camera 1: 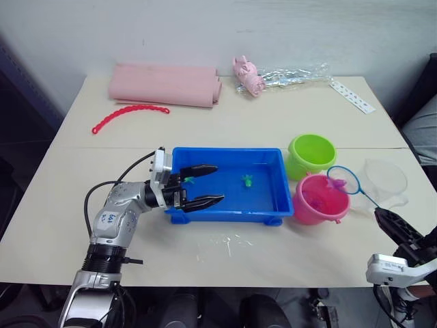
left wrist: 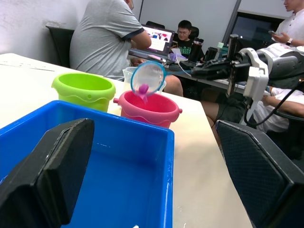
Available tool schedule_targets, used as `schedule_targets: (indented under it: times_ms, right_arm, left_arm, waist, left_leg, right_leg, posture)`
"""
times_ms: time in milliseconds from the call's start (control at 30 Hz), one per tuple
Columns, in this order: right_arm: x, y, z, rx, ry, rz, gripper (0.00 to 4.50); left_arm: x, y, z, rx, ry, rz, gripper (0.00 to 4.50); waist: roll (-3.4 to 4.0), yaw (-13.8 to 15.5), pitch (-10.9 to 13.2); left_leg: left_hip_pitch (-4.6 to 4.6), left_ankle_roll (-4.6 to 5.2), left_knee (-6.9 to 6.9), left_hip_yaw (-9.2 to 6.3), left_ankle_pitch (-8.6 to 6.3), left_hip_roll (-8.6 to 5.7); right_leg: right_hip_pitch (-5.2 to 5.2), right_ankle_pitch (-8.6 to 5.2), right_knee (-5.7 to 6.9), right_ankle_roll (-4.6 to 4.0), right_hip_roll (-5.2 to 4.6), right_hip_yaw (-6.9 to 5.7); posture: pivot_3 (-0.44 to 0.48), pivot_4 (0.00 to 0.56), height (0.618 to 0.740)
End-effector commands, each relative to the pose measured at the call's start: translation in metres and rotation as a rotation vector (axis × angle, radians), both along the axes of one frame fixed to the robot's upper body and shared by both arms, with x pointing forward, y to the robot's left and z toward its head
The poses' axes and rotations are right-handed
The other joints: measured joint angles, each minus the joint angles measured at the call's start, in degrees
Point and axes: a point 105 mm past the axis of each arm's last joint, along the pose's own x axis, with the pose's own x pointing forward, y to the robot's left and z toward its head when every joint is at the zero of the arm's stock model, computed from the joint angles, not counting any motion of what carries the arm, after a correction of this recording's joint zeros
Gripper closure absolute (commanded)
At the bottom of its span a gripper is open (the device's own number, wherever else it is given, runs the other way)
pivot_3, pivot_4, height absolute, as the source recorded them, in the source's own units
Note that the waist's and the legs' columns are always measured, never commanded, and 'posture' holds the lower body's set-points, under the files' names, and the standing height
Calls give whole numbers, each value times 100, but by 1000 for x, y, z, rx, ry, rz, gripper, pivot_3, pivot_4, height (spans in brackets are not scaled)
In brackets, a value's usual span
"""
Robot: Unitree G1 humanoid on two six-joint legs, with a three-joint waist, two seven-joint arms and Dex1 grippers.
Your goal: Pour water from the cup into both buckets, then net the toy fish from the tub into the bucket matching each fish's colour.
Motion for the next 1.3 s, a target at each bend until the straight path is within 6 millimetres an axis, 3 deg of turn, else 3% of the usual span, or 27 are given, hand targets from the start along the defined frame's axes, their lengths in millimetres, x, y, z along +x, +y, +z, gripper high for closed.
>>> schedule_targets:
  times_ms: [33, 100, 200, 367, 500, 767, 833, 1033, 1233, 1300]
  right_arm:
    - [-3, -11, 15, 3, -88, -68, 4500]
    - [-3, -12, 17, -5, -97, -64, 4500]
    - [-7, 5, 4, 10, -38, 20, 4500]
    - [-5, -16, 13, -31, -93, -60, 4500]
    - [-5, 8, -3, -10, -26, 61, 4500]
    - [5, -9, -8, -50, -32, 10, 4500]
    - [9, -4, -5, -50, -38, 46, 4500]
    - [13, -8, 36, -135, -110, 58, 4500]
    - [14, -1, 15, -108, -34, 106, 4500]
    - [15, -8, 29, -119, -75, 78, 4500]
  left_arm:
    - [-2, 1, 10, -26, -46, -1, 11]
    - [-2, 2, 9, -24, -44, 1, 11]
    - [-2, 2, 8, -22, -42, -1, 11]
    - [-1, 3, 8, -25, -44, 4, 11]
    - [-1, 1, 8, -23, -45, -3, 11]
    - [-1, -1, 7, -29, -44, -5, 11]
    - [-1, -3, 9, -33, -49, -6, 11]
    - [0, 2, 11, -30, -57, 12, 11]
    - [1, 0, 8, -30, -53, 6, 11]
    - [1, -2, 10, -34, -56, 0, 11]
  waist:
    - [0, 0, 0]
    - [0, 0, 0]
    - [-1, -3, -1]
    - [0, 0, -2]
    - [1, -5, -2]
    - [2, -2, -2]
    - [2, -6, -2]
    - [4, -4, -3]
    - [3, -2, -3]
    - [4, -4, -4]
  left_leg:
    - [0, 0, 0, 0, 0, 0]
    - [0, 0, 2, 2, 0, 0]
    - [3, -1, 2, 2, 0, 1]
    - [3, -1, 0, 3, 1, 0]
    - [4, -2, 0, 3, 1, 0]
    - [4, -2, 1, 3, 2, 0]
    - [4, -2, 1, 4, 2, 0]
    - [3, -2, 0, 5, 2, 0]
    - [3, 0, 1, 4, 2, 0]
    - [2, 0, 1, 4, 3, 0]
  right_leg:
    - [0, 0, 1, 0, 0, 0]
    - [0, 0, 0, 0, -1, 2]
    - [2, 0, 0, 0, 0, 3]
    - [1, -1, 0, -1, 0, 4]
    - [1, -1, 1, -1, 0, 4]
    - [2, -1, 1, -1, 0, 4]
    - [1, -1, 1, -1, 0, 5]
    - [1, -1, 2, -1, 0, 3]
    - [2, -1, 1, -1, -1, 2]
    - [1, -1, 2, -1, -1, 3]
  posture:
    - [0, 150, 740]
    - [0, 150, 740]
    - [0, 150, 740]
    - [0, 150, 740]
    - [0, 150, 740]
    - [0, 150, 740]
    - [0, 150, 740]
    - [0, 150, 740]
    - [0, 150, 740]
    - [0, 150, 740]
